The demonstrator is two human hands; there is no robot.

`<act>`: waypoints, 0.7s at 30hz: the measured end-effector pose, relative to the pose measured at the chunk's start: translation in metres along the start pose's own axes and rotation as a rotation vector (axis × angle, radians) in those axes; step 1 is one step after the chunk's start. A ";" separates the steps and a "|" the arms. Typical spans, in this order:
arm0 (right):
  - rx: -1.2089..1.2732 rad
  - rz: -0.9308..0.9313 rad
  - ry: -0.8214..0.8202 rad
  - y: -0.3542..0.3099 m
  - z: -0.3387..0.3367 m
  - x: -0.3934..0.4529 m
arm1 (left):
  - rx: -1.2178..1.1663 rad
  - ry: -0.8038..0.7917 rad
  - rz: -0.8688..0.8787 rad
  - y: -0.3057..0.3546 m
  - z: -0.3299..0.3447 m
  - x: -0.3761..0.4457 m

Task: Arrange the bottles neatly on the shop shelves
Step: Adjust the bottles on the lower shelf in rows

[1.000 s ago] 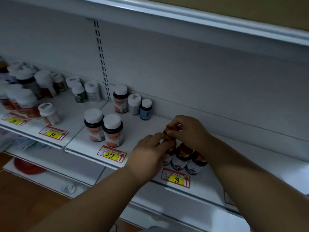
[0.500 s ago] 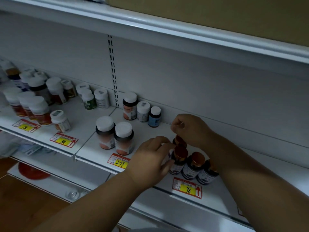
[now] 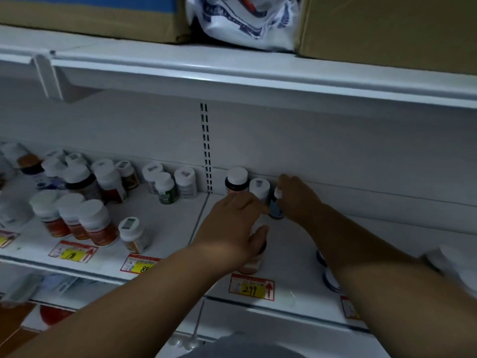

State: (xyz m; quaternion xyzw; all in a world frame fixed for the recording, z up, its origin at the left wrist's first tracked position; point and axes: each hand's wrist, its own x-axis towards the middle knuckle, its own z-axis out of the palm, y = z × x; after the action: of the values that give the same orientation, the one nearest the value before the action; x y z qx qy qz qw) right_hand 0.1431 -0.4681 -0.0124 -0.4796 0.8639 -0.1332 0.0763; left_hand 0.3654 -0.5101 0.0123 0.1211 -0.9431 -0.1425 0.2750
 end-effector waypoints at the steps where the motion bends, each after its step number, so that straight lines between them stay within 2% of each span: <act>1: 0.020 0.017 -0.004 -0.003 -0.001 -0.001 | -0.019 -0.019 -0.014 -0.004 -0.001 0.001; 3: 0.050 0.052 0.007 -0.004 -0.002 -0.010 | -0.057 -0.033 -0.050 -0.009 -0.003 0.003; 5: 0.116 0.076 0.116 -0.007 -0.006 -0.026 | -0.123 -0.038 -0.102 -0.011 -0.004 0.004; 9: 0.398 0.079 0.376 -0.020 -0.029 -0.069 | -0.220 -0.004 -0.172 -0.009 -0.004 0.004; 12: 0.661 0.094 0.456 -0.040 -0.053 -0.096 | -0.279 0.000 -0.238 0.002 -0.008 0.000; 14: 0.796 0.085 0.451 -0.052 -0.062 -0.107 | -0.302 0.042 -0.272 0.010 -0.013 -0.009; 17: 0.863 0.019 0.393 -0.072 -0.067 -0.114 | -0.276 0.117 -0.312 0.021 -0.025 -0.029; 21: 0.883 -0.048 0.210 -0.113 -0.057 -0.116 | -0.308 0.076 -0.433 0.023 -0.051 -0.058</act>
State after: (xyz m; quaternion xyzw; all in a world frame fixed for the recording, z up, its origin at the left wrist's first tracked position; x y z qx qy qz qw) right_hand 0.2808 -0.4178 0.0762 -0.4050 0.7159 -0.5387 0.1822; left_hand 0.4380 -0.4812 0.0333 0.2820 -0.8514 -0.3352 0.2887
